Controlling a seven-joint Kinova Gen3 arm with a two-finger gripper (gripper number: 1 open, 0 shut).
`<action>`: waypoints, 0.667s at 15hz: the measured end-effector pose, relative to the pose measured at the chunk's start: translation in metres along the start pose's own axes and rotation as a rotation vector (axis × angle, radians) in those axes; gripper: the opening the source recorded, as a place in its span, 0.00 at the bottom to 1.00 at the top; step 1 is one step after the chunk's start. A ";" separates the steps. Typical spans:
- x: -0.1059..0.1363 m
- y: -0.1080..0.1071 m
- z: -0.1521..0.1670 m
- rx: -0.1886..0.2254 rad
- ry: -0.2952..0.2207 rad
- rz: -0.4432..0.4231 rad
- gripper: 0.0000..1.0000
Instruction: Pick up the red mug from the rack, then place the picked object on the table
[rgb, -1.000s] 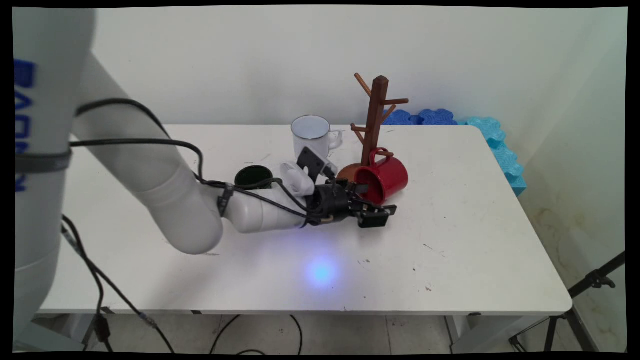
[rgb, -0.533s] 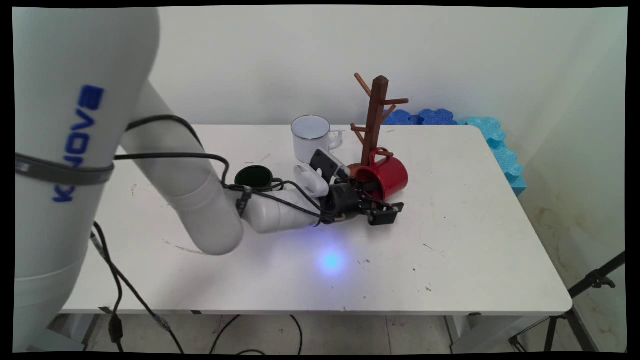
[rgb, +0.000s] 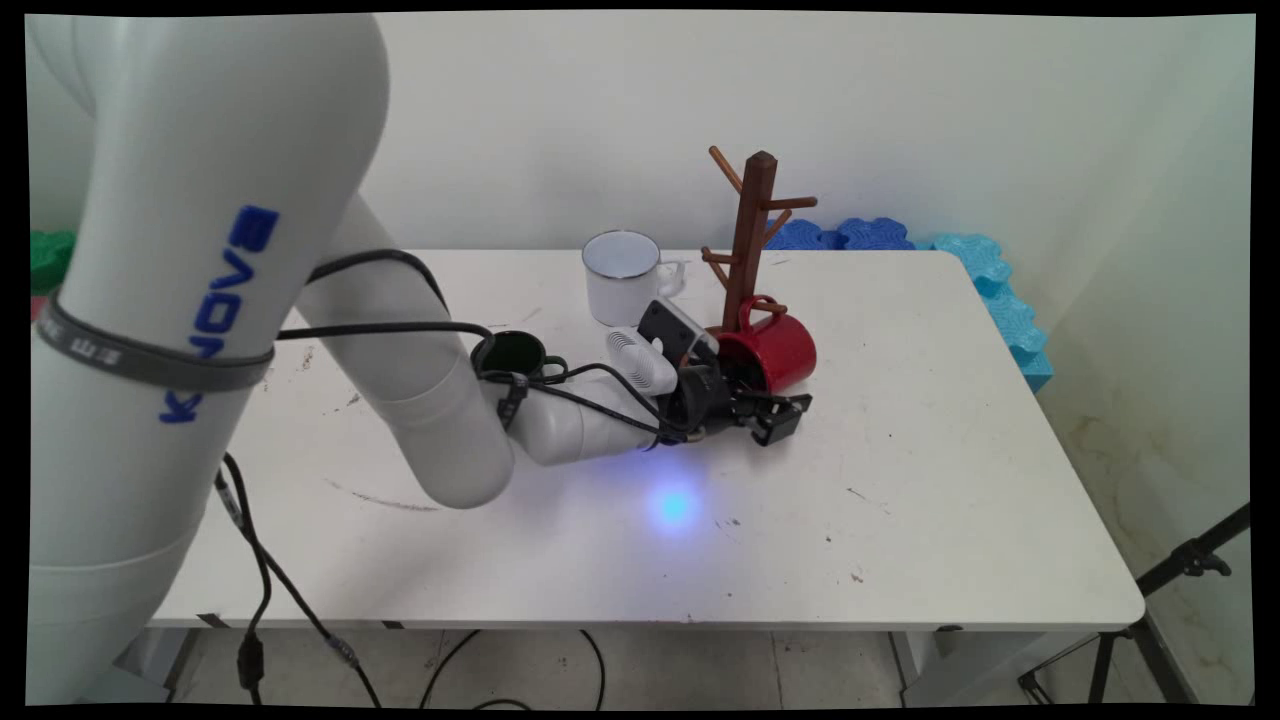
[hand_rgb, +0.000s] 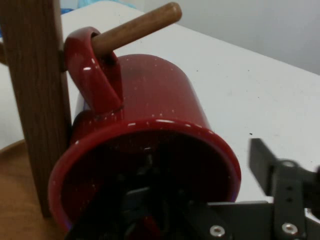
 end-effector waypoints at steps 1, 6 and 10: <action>0.000 0.000 0.003 -0.003 -0.002 0.012 0.00; 0.003 -0.001 0.008 -0.010 -0.004 0.042 0.00; 0.008 0.000 0.006 -0.015 -0.005 0.052 0.00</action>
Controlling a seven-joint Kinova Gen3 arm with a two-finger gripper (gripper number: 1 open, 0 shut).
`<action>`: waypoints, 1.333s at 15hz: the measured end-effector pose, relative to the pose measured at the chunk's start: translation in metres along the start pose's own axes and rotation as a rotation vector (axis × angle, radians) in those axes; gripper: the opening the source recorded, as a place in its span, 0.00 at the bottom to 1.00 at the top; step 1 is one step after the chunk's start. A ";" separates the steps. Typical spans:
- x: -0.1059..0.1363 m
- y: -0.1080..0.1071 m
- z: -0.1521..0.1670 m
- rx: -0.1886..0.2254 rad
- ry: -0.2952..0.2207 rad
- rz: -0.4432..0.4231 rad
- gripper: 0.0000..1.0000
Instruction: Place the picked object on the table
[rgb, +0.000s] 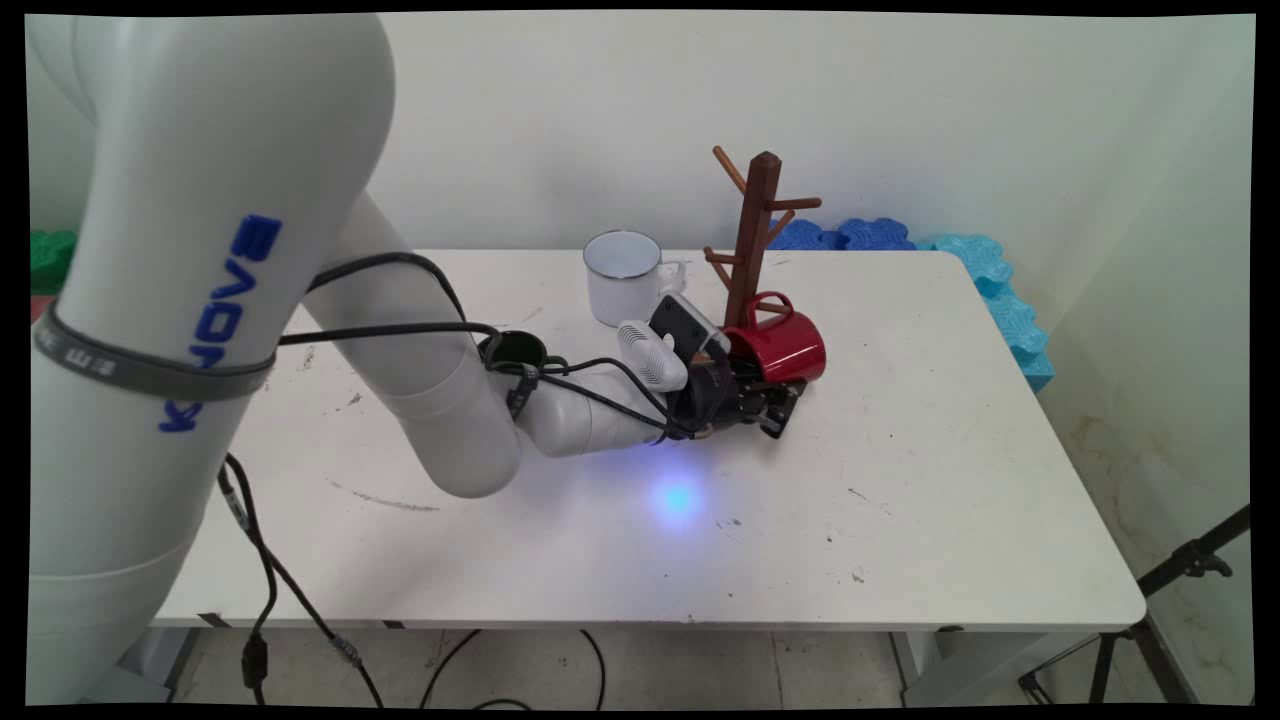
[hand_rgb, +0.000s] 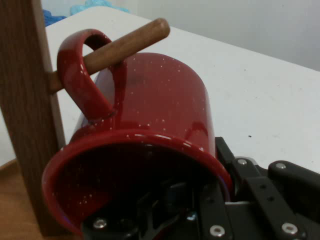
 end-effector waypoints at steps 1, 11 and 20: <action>0.002 0.000 -0.001 -0.002 0.001 0.001 0.00; 0.032 0.019 -0.021 -0.045 0.010 -0.008 0.00; 0.069 0.043 -0.058 -0.107 0.015 -0.022 0.00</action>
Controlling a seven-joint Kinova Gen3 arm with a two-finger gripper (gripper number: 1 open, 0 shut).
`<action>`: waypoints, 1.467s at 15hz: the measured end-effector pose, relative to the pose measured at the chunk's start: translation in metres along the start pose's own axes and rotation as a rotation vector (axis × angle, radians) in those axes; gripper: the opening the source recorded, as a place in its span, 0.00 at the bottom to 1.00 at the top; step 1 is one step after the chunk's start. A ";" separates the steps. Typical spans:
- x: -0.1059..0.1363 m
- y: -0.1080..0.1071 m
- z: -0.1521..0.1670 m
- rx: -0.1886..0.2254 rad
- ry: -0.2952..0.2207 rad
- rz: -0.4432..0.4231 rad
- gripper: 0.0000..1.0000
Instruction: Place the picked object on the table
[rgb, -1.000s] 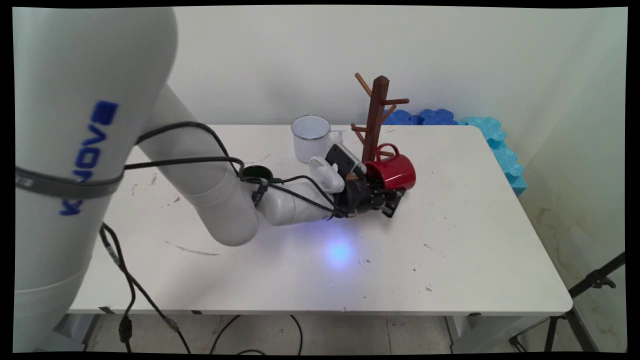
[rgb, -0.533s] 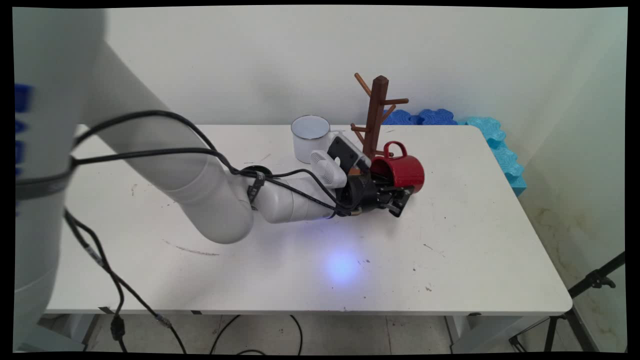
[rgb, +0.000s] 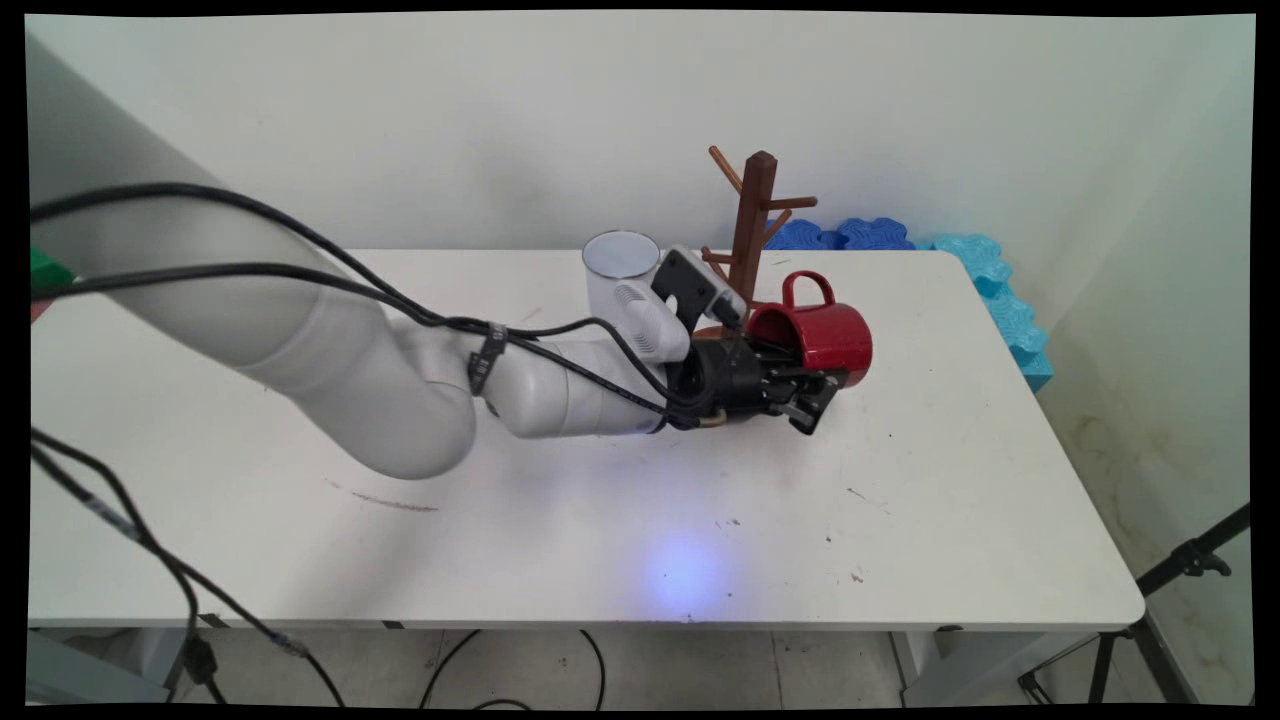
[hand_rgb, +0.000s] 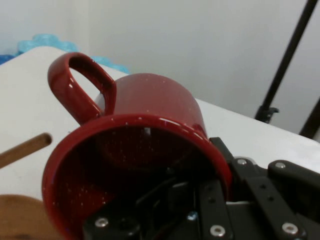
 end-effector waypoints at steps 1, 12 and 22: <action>0.005 0.002 -0.005 -0.008 -0.005 0.002 0.00; 0.062 -0.015 -0.070 -0.044 -0.110 0.055 0.00; 0.064 -0.028 -0.099 -0.133 -0.181 0.104 0.00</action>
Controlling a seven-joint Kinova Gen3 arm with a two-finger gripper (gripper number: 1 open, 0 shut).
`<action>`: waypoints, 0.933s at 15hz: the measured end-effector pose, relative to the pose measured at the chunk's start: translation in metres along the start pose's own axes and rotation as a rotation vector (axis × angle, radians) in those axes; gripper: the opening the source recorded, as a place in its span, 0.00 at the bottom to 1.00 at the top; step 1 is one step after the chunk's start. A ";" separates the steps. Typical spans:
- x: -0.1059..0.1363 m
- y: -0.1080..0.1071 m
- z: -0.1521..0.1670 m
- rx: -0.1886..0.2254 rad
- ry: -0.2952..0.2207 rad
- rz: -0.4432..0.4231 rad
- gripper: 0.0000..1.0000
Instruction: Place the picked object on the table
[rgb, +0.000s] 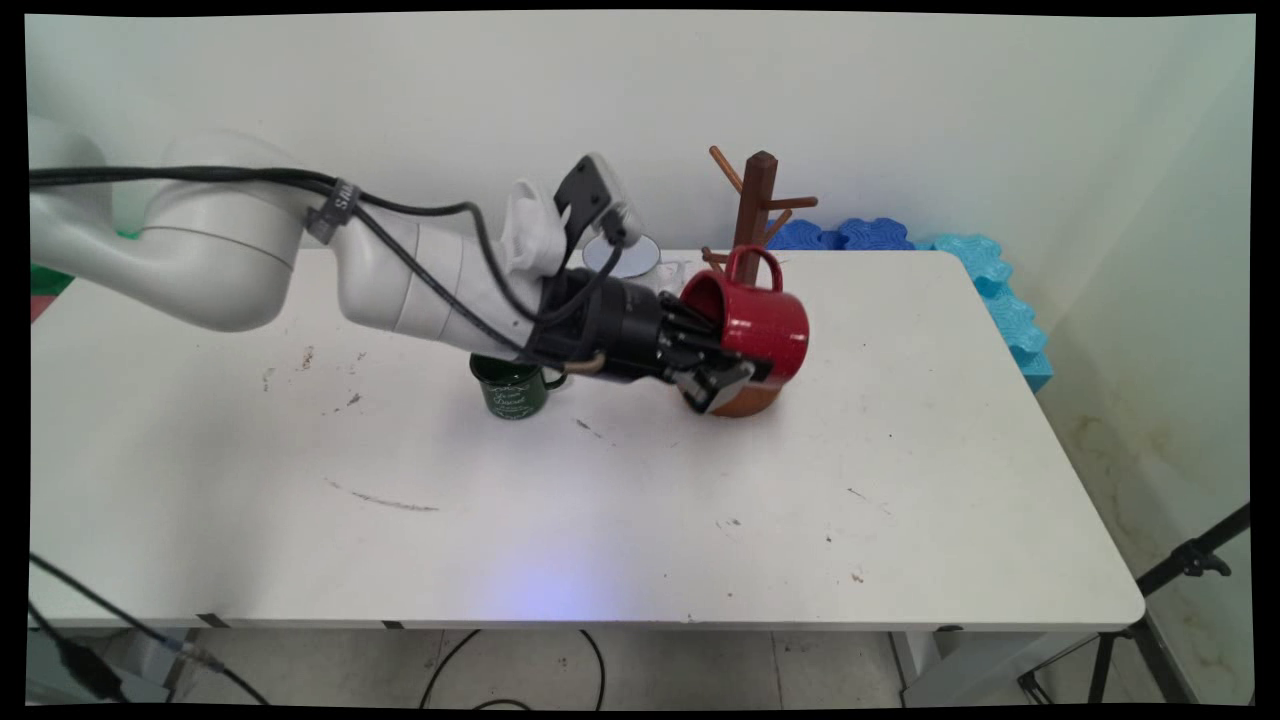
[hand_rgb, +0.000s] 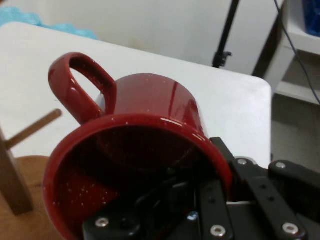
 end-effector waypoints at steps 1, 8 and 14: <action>-0.002 0.002 -0.002 -0.015 -0.013 0.013 0.00; -0.002 0.001 -0.033 -0.111 -0.110 0.129 0.00; 0.019 -0.023 -0.081 -0.165 -0.202 0.238 0.00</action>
